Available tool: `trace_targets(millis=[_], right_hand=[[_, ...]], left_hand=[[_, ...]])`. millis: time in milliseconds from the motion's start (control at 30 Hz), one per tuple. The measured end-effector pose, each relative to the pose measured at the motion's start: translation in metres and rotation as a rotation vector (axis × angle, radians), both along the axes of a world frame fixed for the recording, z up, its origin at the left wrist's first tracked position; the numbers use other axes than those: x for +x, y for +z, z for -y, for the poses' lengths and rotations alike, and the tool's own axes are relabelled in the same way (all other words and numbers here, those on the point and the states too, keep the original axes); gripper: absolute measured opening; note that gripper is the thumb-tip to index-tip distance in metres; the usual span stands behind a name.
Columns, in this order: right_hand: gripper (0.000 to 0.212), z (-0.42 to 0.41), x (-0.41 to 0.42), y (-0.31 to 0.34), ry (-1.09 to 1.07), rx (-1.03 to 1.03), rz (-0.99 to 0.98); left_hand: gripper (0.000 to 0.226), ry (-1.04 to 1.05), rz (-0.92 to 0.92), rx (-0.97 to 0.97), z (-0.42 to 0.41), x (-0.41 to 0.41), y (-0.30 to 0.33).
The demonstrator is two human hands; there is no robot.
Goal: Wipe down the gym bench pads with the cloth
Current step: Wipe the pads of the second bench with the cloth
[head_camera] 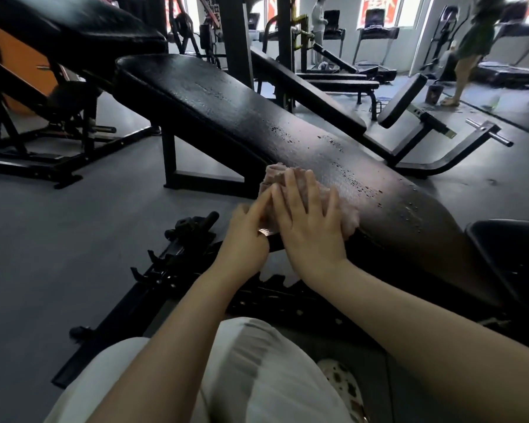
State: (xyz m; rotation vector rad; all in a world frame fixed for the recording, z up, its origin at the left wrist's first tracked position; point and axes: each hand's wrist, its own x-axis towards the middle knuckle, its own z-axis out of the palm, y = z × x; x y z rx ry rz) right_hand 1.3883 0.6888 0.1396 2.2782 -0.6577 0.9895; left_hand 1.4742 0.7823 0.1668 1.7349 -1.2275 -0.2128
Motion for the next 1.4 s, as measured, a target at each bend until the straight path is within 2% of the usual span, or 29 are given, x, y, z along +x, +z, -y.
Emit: trace_targets(millis=[67, 167, 267, 333, 433, 533, 600, 700, 867, 1000, 1200, 1333, 1400], right_hand=[[0.047, 0.006, -0.007, 0.006, 0.064, -0.018, -0.026], [0.052, 0.013, -0.023, 0.013, 0.137, -0.019, -0.057], [0.055, 0.020, -0.040, 0.015, 0.180, -0.032, -0.095], [0.057, 0.022, -0.047, 0.015, 0.209, -0.034, -0.071], [0.059, 0.021, -0.050, 0.020, 0.317, -0.015, 0.039], [0.051, 0.020, -0.051, 0.025, 0.446, 0.049, 0.067], [0.039, 0.017, -0.051, 0.030, 0.479, 0.165, 0.039], [0.044, 0.011, -0.049, 0.045, 0.462, 0.359, 0.063], [0.044, 0.002, -0.032, 0.073, 0.531, 0.697, 0.136], [0.031, 0.001, -0.022, 0.093, 0.565, 0.924, 0.167], [0.016, 0.001, -0.018, 0.097, 0.562, 0.901, 0.199], [0.018, 0.002, -0.022, 0.095, 0.641, 0.842, 0.306], [0.014, 0.000, -0.023, 0.093, 0.687, 0.810, 0.368]], left_hand=[[0.072, 0.082, 0.062, -0.019, 0.002, -0.001, 0.000], [0.051, 0.167, 0.207, -0.162, 0.008, -0.004, 0.004], [0.025, 0.218, 0.188, -0.246, 0.017, -0.007, 0.009], [0.020, 0.236, 0.177, -0.270, 0.022, -0.009, 0.014], [0.024, 0.243, 0.196, -0.303, 0.024, -0.009, 0.019], [0.032, 0.225, 0.162, -0.308, 0.023, -0.005, 0.021], [0.034, 0.205, 0.099, -0.291, 0.022, -0.003, 0.023], [0.032, 0.170, 0.020, -0.275, 0.018, 0.001, 0.028], [0.036, 0.067, 0.017, -0.230, 0.008, 0.009, 0.039], [0.030, 0.005, 0.004, -0.198, 0.001, 0.011, 0.052], [0.019, -0.052, -0.087, -0.185, -0.009, 0.012, 0.066], [0.021, -0.093, -0.172, -0.205, -0.012, 0.010, 0.070], [0.012, -0.090, -0.168, -0.245, -0.013, 0.007, 0.074]])
